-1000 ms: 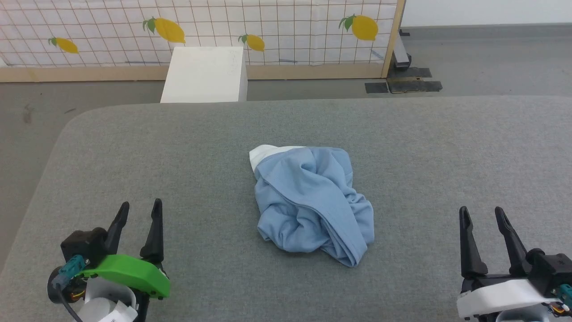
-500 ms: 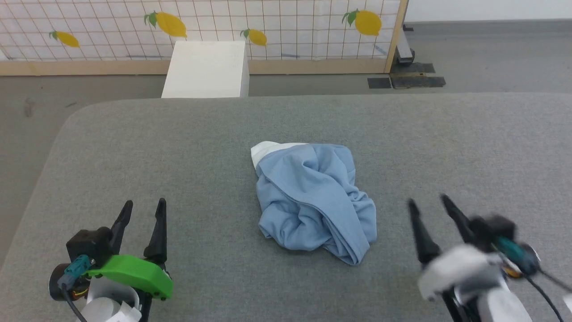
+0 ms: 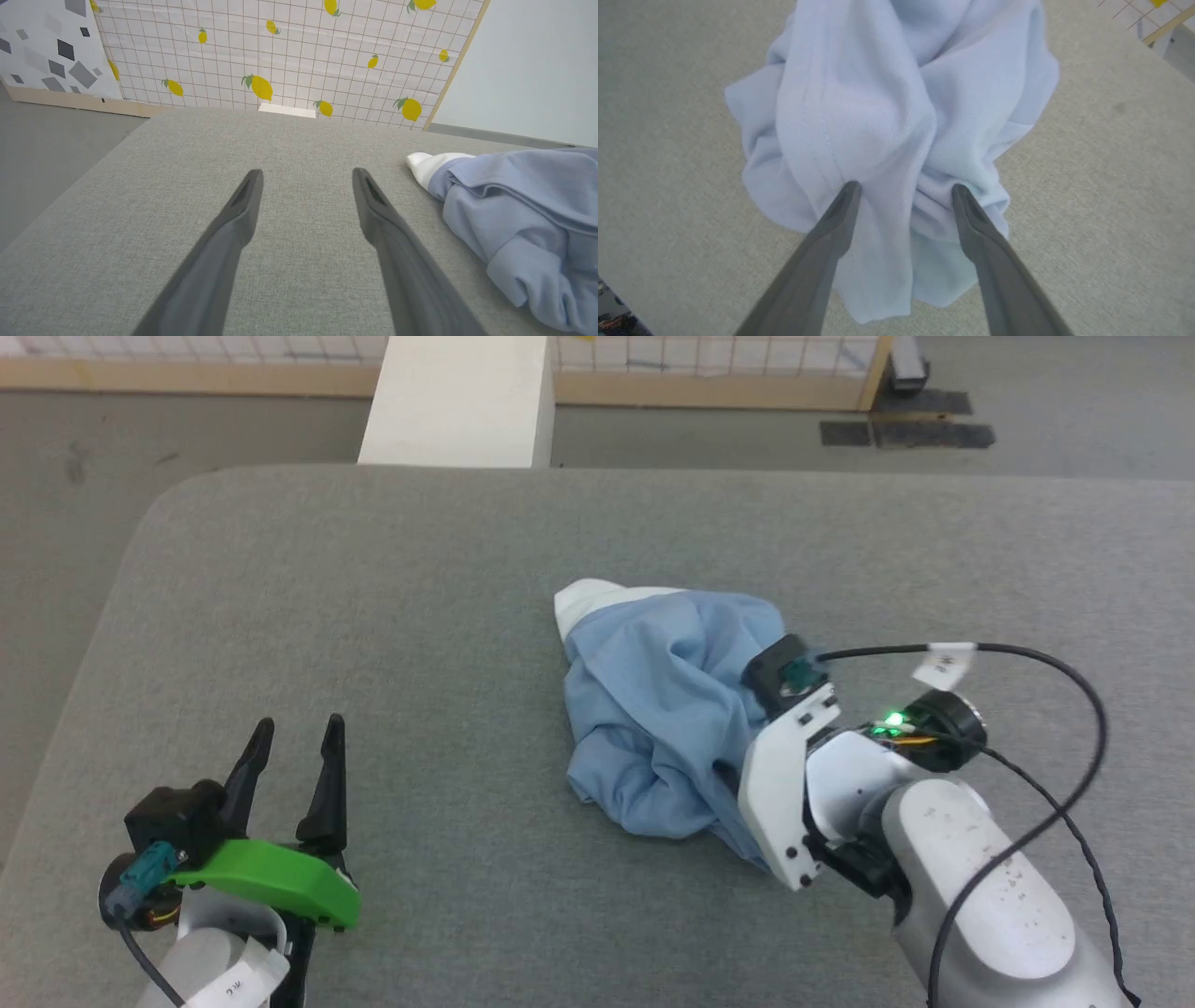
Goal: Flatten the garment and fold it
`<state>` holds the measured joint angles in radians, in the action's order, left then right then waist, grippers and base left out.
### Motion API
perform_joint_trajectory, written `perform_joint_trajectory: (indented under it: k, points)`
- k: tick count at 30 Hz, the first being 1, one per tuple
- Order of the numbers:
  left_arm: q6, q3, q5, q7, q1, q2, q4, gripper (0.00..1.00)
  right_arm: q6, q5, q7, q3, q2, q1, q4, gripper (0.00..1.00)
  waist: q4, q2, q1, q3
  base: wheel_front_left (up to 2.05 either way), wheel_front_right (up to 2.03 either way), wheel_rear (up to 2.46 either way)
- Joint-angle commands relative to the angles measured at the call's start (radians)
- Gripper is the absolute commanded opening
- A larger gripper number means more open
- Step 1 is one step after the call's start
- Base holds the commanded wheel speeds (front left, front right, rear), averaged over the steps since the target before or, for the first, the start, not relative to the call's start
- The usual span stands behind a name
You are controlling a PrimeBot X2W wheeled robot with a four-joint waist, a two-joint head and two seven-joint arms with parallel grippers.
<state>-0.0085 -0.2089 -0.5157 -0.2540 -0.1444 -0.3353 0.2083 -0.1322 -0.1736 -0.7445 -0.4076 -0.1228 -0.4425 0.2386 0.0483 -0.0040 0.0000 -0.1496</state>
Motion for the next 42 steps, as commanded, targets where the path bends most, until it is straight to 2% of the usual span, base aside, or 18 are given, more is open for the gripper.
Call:
perform_joint_trajectory:
  k: [1, 6, 9, 13, 16, 22, 27, 30, 34, 35, 42]
  points:
    - [-0.009, 0.004, -0.004, -0.006, -0.021, 0.001, 0.004, 1.00, 0.002, -0.019, -0.022, -0.025, -0.010, -0.016, 0.010, 1.00, 0.041, 0.0040, 0.0000, -0.041, 0.00, 0.00, 0.00]
    - [-0.022, 0.011, -0.013, -0.007, -0.030, 0.005, 0.028, 1.00, 0.002, -0.093, -0.068, -0.125, -0.046, -0.030, 0.031, 1.00, 0.061, 0.0040, 0.0000, -0.054, 0.00, 0.00, 0.00]
    - [-0.028, 0.014, -0.009, -0.007, -0.034, 0.006, 0.041, 1.00, 0.002, -0.124, -0.060, -0.148, -0.061, -0.034, 0.032, 0.00, 0.062, 0.0040, 0.0000, -0.054, 0.00, 0.00, 0.00]
    - [-0.027, 0.015, 0.008, -0.007, -0.037, 0.007, 0.045, 1.00, 0.002, -0.152, -0.012, -0.125, -0.081, -0.038, 0.004, 0.00, 0.052, 0.0040, 0.0000, -0.040, 0.00, 0.00, 0.00]
    - [-0.026, 0.015, 0.024, -0.008, -0.036, 0.006, 0.043, 1.00, 0.002, -0.149, 0.035, -0.056, -0.092, -0.034, -0.039, 0.00, 0.037, 0.0040, 0.0000, -0.021, 0.00, 0.00, 0.00]
    - [-0.020, 0.009, 0.055, -0.008, -0.023, 0.008, 0.027, 1.00, 0.002, -0.086, 0.085, 0.204, -0.099, 0.059, -0.169, 0.00, 0.005, 0.0040, 0.0000, 0.017, 0.00, 0.00, 0.00]
    - [-0.024, -0.004, 0.060, -0.008, -0.021, 0.017, 0.026, 1.00, 0.002, -0.003, 0.038, 0.421, -0.069, 0.242, -0.209, 0.00, -0.005, 0.0040, 0.0000, 0.028, 0.00, 0.00, 0.00]
    - [-0.030, -0.009, 0.057, -0.008, -0.021, 0.021, 0.031, 1.00, 0.002, 0.007, 0.007, 0.477, -0.036, 0.340, -0.189, 0.00, -0.006, 0.0040, 0.0000, 0.030, 0.00, 0.00, 0.00]
    - [-0.034, -0.015, 0.053, -0.008, -0.017, 0.024, 0.040, 1.00, 0.002, 0.009, 0.004, 0.503, 0.016, 0.420, -0.163, 0.00, -0.008, 0.0040, 0.0000, 0.038, 0.00, 0.00, 0.00]
    - [-0.033, -0.014, 0.048, -0.008, -0.009, 0.023, 0.044, 1.00, 0.002, -0.009, 0.056, 0.507, 0.039, 0.427, -0.167, 1.00, -0.014, 0.0040, 0.0000, 0.047, 0.00, 0.00, 0.00]
    - [-0.026, -0.016, 0.039, -0.007, 0.006, 0.028, 0.044, 1.00, 0.002, -0.089, 0.283, 0.604, 0.069, 0.390, -0.291, 1.00, -0.027, 0.0040, 0.0000, 0.081, 0.00, 0.00, 0.00]
